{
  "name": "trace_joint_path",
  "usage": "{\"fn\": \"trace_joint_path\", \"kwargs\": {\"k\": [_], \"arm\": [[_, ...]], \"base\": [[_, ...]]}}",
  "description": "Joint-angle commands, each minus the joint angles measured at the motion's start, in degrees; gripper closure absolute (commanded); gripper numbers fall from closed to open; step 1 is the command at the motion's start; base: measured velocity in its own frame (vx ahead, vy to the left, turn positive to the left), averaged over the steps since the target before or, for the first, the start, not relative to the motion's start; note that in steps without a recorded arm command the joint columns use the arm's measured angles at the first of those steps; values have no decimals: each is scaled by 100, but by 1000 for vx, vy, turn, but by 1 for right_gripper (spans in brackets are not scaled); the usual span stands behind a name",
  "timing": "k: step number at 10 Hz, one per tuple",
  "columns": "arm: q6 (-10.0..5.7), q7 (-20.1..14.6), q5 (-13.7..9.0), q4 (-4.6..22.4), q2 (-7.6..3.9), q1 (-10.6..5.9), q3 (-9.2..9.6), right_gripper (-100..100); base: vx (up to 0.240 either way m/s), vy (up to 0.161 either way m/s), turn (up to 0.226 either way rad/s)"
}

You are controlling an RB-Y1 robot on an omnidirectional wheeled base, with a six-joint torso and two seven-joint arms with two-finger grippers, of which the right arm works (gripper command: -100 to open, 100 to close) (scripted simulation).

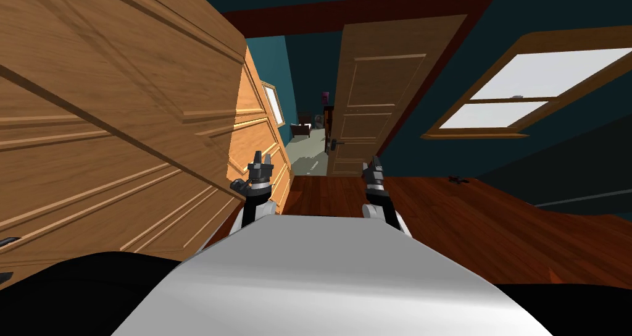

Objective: Pull the door open

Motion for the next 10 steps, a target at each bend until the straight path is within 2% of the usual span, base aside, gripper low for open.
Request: {"fn": "trace_joint_path", "kwargs": {"k": [1,10], "arm": [[4,-95,34,201,-61,-98,-37,-100],[39,-599,289,1309,-314,-621,-164,-100]], "base": [[89,-2,25],[98,0,28]]}}
